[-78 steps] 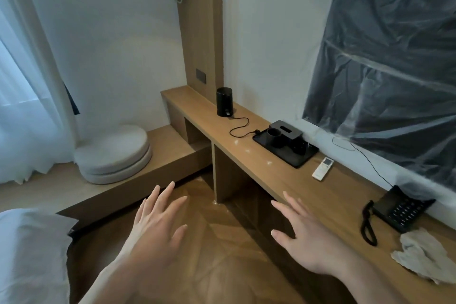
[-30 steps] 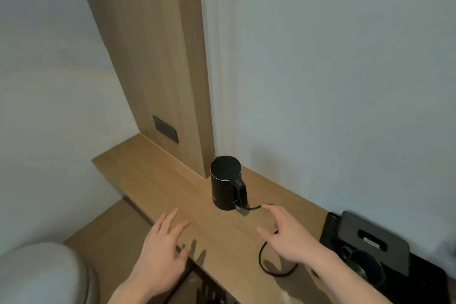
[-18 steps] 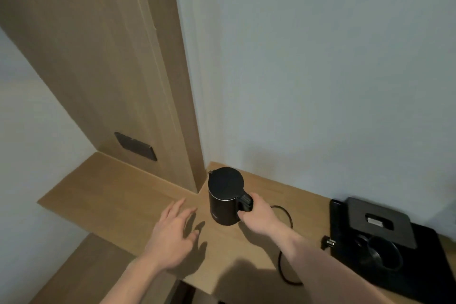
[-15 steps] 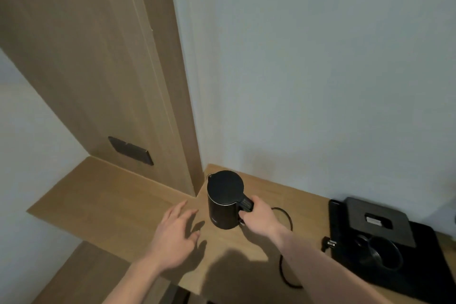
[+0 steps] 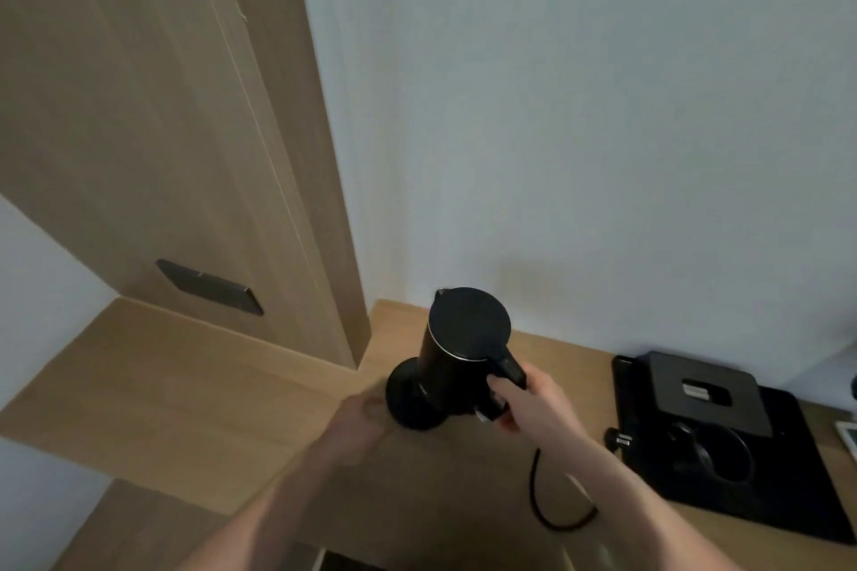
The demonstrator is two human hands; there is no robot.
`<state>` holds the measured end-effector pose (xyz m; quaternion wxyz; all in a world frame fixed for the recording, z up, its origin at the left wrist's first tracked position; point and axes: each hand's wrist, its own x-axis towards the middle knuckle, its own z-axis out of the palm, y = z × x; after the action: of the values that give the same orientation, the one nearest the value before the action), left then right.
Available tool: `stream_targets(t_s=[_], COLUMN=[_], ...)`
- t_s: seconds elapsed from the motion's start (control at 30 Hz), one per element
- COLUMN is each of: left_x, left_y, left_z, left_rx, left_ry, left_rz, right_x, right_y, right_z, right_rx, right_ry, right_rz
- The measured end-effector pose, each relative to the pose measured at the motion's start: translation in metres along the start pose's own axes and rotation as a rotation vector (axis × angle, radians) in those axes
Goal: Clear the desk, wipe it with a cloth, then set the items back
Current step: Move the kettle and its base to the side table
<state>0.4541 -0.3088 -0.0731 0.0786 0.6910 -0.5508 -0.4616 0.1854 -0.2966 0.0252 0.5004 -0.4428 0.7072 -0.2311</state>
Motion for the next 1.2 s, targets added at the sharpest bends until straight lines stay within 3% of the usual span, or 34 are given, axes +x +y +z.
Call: stream_targets(t_s=[0.17,0.5,0.8,0.97,1.2], left_x=[0.083,0.111,0.130,0.132,0.045], left_y=[-0.021,0.026,0.013,0.006,0.039], left_z=[0.034,0.060,0.054,0.062,0.044], left_rx=[0.044,0.370,0.354,0.200,-0.341], left_ry=[-0.070,0.013,0.002,0.025,0.155], left_rz=[-0.130,-0.200,-0.341,-0.341,-0.198], right_x=[-0.034,-0.061,-0.077,-0.085,-0.099], right_y=[0.000,0.010,0.015,0.018,0.028], right_z=[-0.043,-0.087,-0.103,-0.113,-0.138], right_rx=[0.032,-0.009,0.046,0.024,0.110], right_ry=[0.098,0.242,0.302,0.322,0.330], right_rz=[-0.014,0.040,0.068,0.025,-0.069])
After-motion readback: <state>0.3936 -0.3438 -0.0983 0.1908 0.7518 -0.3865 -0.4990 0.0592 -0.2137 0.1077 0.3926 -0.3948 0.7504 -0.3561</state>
